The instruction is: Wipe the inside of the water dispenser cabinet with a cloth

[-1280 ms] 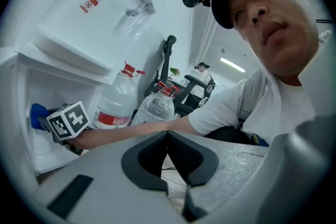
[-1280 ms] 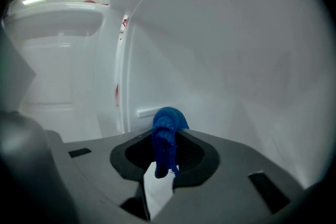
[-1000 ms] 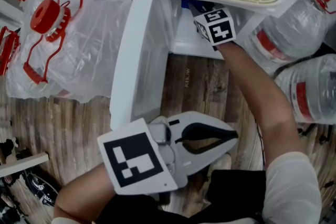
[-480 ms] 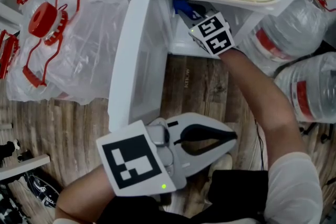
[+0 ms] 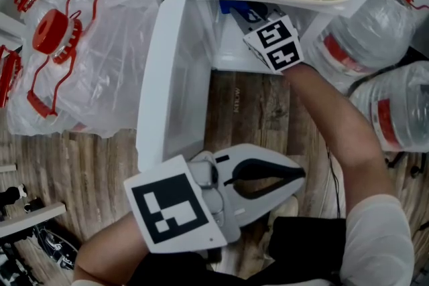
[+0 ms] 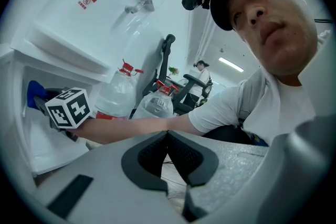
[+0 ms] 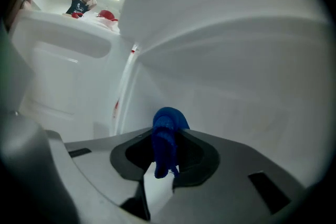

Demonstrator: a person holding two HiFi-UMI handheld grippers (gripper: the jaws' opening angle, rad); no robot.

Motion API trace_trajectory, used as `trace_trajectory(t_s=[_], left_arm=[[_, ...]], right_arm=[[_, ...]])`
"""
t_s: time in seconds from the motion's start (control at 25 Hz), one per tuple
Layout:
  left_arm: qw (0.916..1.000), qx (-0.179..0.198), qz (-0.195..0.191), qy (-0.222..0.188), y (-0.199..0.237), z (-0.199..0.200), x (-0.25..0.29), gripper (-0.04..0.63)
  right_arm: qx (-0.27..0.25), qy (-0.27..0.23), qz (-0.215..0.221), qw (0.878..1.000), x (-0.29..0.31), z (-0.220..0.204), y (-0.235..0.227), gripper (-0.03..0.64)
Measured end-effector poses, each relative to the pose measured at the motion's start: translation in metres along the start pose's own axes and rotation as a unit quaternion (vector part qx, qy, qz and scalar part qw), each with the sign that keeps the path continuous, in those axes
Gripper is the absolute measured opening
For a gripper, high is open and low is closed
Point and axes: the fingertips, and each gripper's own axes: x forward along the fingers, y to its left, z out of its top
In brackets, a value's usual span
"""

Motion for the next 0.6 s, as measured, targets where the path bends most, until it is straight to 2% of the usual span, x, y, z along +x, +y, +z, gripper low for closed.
trace_trajectory(t_s=[0.24,0.6], left_arm=[[1.0,-0.001,-0.001,0.0,-0.001,-0.001,-0.001,0.003],[1.0,0.001,-0.005,-0.001,0.0,-0.003,-0.005,0.003]], right_arm=[[-0.015,0.014,-0.042,0.999,0.029,0.007,-0.029,0.083],[-0.027,-0.041,-0.016,0.999,0.011,0.038,0.001,0.084]])
